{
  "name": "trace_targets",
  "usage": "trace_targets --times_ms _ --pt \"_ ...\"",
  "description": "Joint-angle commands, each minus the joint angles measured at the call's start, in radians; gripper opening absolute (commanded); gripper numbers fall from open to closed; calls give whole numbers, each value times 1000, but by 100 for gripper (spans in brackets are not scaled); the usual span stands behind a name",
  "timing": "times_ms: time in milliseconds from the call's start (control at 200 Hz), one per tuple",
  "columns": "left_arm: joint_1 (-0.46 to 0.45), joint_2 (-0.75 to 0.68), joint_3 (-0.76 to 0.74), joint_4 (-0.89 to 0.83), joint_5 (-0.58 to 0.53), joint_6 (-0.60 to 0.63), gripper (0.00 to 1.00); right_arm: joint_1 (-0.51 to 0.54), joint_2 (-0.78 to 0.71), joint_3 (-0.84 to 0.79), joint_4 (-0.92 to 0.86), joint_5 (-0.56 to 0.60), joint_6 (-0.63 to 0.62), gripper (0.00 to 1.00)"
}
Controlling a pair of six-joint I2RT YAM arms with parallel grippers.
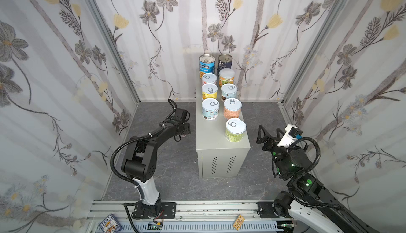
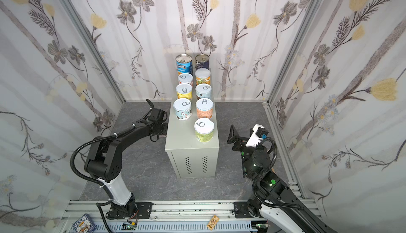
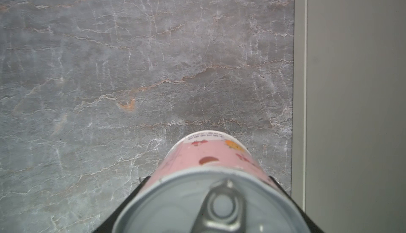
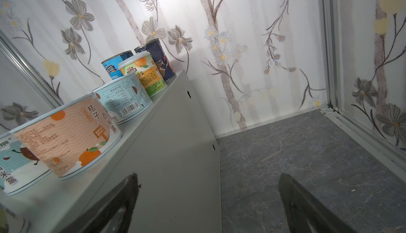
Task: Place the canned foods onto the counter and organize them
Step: 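Close the left gripper on the pink-labelled can, then lift the pink-labelled can and swing it over the cabinet top with the left gripper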
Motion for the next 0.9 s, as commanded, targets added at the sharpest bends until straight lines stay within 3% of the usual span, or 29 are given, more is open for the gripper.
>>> trace_targets --times_ms 0,590,899 --pt "0 -46 -5 24 -6 -7 0 -1 4 15 38 -5 -28 100" --pt "2 -296 15 -163 61 37 0 0 -34 46 62 -60 -160 100" --pt "0 -443 56 -253 115 105 0 0 -38 94 46 -229 -265 100"
